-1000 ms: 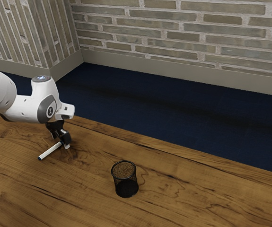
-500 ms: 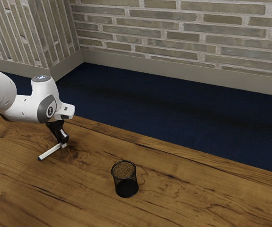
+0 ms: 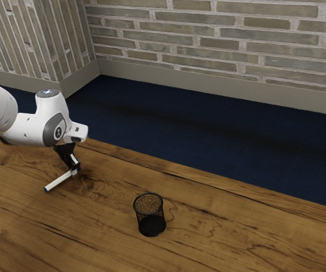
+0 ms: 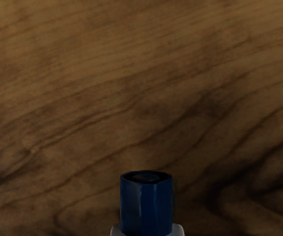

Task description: Put the marker into the pen holder.

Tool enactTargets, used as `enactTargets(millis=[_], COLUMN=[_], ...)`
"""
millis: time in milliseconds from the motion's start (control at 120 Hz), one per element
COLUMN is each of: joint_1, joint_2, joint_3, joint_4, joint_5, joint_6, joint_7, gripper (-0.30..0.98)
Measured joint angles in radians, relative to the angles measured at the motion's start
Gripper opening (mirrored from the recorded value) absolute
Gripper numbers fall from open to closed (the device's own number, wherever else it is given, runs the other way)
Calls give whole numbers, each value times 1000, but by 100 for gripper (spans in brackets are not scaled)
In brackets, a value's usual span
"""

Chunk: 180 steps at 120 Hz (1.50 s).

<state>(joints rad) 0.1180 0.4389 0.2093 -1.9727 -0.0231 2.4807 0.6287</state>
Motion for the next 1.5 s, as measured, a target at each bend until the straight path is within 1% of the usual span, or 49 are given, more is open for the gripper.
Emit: enactTargets(millis=[108,208,275,483,550,758,850,975,1233,1400,1433,1500], joint_1=[-1,-3,-5,-12,-12,-15,-27,-14,-12,-11,-11,-12], joint_2=[-50,-99,-150,-288,-314,-346,-353,-356,-348,-363,-369,-387], joint_3=[-10,-52,-109,-363,-433,-585,-604,-606,-605,-605,-605,-604], joint_4=[1,-1,-6,-43,-51,-80,-124,-159,-197,-252,-272,-312], joint_5=[7,13,17,17,-13,-166,-220,-254,-271,-278,-296,-353], joint_6=[-2,-8,-17,-38,-40,-42,-30,-15,23,105,126,167], joint_7=[-10,-21,-32,-85,-104,-150,-165,-183,-207,-193,-187,-167], gripper=[-9,-10,-10,-10,-10,-10,-10,-10,-10,-10,-10,-10])
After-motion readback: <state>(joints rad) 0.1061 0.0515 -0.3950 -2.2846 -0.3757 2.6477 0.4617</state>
